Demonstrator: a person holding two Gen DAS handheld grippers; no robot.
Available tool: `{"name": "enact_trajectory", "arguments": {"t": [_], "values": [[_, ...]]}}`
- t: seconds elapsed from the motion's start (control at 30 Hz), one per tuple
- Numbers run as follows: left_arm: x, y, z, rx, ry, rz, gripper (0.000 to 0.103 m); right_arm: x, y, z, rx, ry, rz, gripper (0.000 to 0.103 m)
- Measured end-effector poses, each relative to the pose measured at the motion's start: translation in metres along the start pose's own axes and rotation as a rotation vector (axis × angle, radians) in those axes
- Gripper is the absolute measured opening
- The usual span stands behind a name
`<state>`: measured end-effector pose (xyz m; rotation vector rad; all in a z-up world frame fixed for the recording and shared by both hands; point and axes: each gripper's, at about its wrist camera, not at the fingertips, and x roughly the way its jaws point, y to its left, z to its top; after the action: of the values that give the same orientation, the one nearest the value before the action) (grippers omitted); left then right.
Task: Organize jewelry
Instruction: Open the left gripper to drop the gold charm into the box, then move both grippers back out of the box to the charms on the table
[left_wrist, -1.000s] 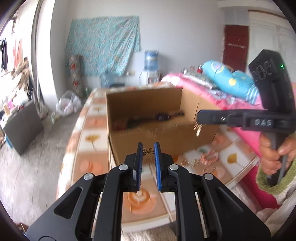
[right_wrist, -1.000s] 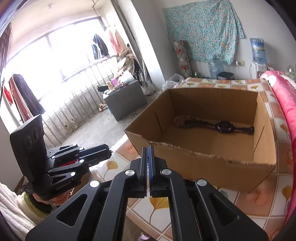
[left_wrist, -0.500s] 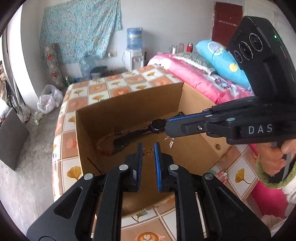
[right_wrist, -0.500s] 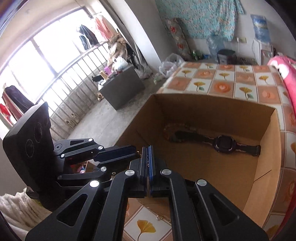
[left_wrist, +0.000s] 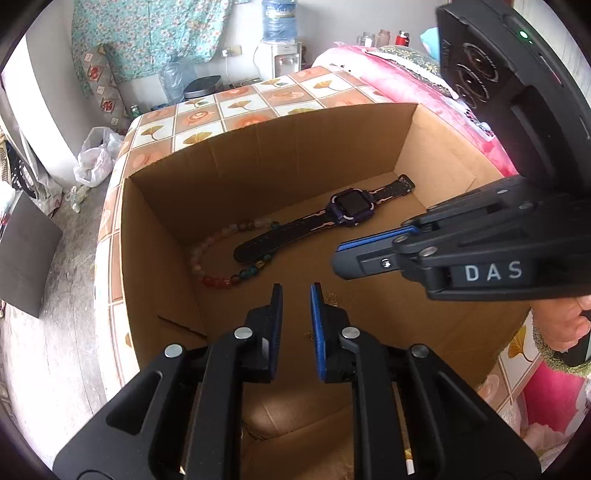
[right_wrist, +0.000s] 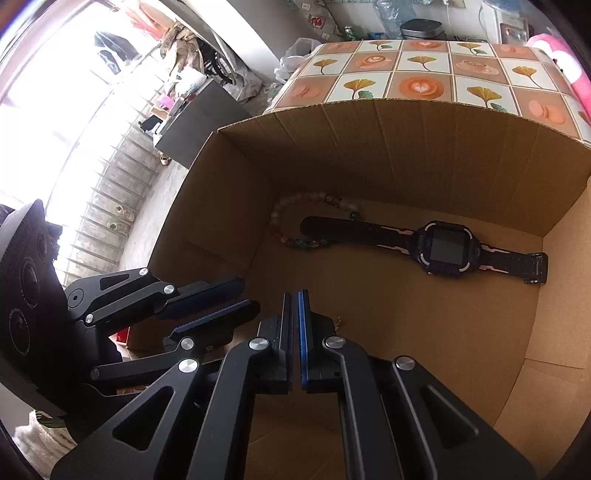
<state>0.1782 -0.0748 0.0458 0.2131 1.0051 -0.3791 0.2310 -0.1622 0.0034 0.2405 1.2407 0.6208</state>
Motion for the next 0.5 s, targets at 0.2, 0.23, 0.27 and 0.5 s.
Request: {"name": "enact_trajectory", "arguments": {"t": [0.2, 0.23, 0.27, 0.5], "values": [[-0.015, 0.002, 0.0, -0.022, -0.067, 0.005, 0.016, -0.014, -0.002, -0.004, 0.0, -0.046, -0.013, 0.004], [-0.021, 0.002, -0.002, -0.022, -0.086, 0.004, 0.016, -0.019, 0.0, -0.006, -0.001, -0.057, -0.015, 0.004], [-0.028, 0.001, -0.004, -0.021, -0.106, 0.004, 0.016, -0.024, 0.001, -0.008, -0.005, -0.07, -0.015, 0.004], [-0.095, -0.005, -0.037, -0.045, -0.287, -0.046, 0.018, -0.078, 0.021, -0.038, -0.085, -0.205, 0.012, 0.004]]}}
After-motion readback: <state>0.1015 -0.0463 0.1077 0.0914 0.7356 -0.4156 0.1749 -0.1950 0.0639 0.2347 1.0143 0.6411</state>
